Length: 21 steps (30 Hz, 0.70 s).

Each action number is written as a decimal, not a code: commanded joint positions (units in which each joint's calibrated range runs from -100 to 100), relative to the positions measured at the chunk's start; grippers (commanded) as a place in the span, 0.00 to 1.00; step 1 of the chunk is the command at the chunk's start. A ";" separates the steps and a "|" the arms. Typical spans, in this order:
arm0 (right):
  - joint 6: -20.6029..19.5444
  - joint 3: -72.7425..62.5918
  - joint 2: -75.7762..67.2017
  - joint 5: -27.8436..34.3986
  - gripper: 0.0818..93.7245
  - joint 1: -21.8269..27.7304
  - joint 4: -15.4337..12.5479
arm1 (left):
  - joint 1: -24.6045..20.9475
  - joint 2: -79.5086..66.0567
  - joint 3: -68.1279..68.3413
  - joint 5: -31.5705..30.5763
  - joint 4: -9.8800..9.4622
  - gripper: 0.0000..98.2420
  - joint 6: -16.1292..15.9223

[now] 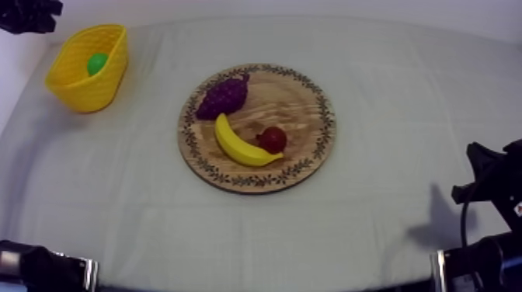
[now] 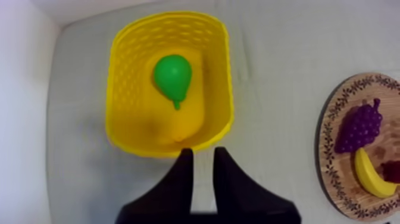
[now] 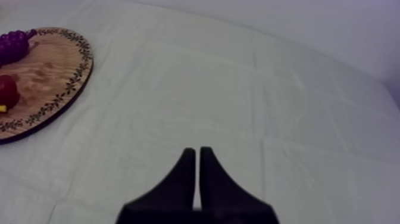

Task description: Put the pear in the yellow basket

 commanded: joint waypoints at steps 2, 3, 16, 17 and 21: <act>0.01 0.00 -0.02 0.01 0.00 -0.01 -0.01 | 1.04 -8.18 6.35 -2.27 0.11 0.10 0.76; 0.01 0.00 -0.02 0.01 0.00 -0.01 -0.01 | 1.54 -10.07 7.92 -3.18 0.08 0.09 1.08; 0.01 0.00 -0.02 0.01 0.00 -0.01 -0.01 | 4.51 -35.01 30.39 -15.48 -0.38 0.00 2.13; 0.01 0.00 -0.02 0.01 0.00 -0.01 -0.01 | 4.64 -37.05 32.62 -16.67 -0.38 0.00 2.06; 0.01 0.00 -0.02 0.01 0.00 -0.01 -0.01 | 5.31 -44.92 42.54 -23.02 -0.28 0.00 1.63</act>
